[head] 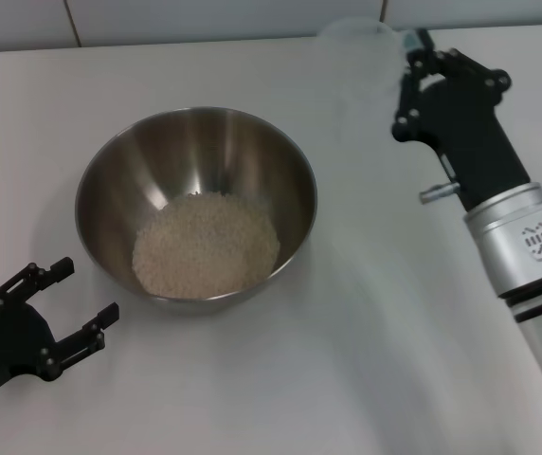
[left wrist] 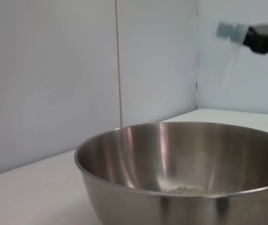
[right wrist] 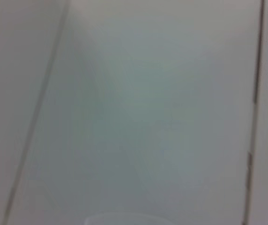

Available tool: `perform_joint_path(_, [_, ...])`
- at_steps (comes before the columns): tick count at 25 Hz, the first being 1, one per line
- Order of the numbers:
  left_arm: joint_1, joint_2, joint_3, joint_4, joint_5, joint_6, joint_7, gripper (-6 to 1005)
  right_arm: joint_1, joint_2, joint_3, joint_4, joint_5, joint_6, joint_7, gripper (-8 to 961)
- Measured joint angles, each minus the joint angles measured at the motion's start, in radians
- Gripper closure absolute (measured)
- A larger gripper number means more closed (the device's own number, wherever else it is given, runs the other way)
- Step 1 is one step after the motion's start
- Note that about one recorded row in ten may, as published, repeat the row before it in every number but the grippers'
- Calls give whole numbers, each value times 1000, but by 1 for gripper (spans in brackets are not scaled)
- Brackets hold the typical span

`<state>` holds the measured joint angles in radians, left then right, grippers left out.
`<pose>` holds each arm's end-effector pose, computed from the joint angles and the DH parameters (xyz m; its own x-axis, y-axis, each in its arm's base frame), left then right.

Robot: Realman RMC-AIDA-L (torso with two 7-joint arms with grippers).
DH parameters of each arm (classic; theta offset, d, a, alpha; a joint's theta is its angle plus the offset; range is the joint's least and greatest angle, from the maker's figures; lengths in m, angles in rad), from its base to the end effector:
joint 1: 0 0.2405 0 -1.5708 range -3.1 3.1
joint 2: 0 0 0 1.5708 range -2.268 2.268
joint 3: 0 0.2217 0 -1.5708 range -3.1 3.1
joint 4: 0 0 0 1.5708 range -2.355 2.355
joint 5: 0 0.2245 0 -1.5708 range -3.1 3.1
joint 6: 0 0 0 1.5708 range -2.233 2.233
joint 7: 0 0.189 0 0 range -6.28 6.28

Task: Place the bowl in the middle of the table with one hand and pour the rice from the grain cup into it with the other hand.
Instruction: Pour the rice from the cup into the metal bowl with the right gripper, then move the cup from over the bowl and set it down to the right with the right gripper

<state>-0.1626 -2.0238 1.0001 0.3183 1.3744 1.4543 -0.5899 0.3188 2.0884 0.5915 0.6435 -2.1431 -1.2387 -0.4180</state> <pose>-0.3221 0.2491 -0.0389 0.8191 0.0950 0.5658 0.4353 -0.7453 -0.5051 0.1835 0.3381 -0.0606 0.7535 0.2902 -0.5899 -0.5375 -0.2449 -0.8069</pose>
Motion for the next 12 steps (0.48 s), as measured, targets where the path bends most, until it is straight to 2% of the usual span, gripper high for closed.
perform_joint_path(6, [0,-3,0,1,0,0,0,204,52,4,-22,-179,49,49,179,941])
perform_joint_path(12, [-1,-4,2,1,0,0,0,204,76,4,-26,-226,44,141,217,941])
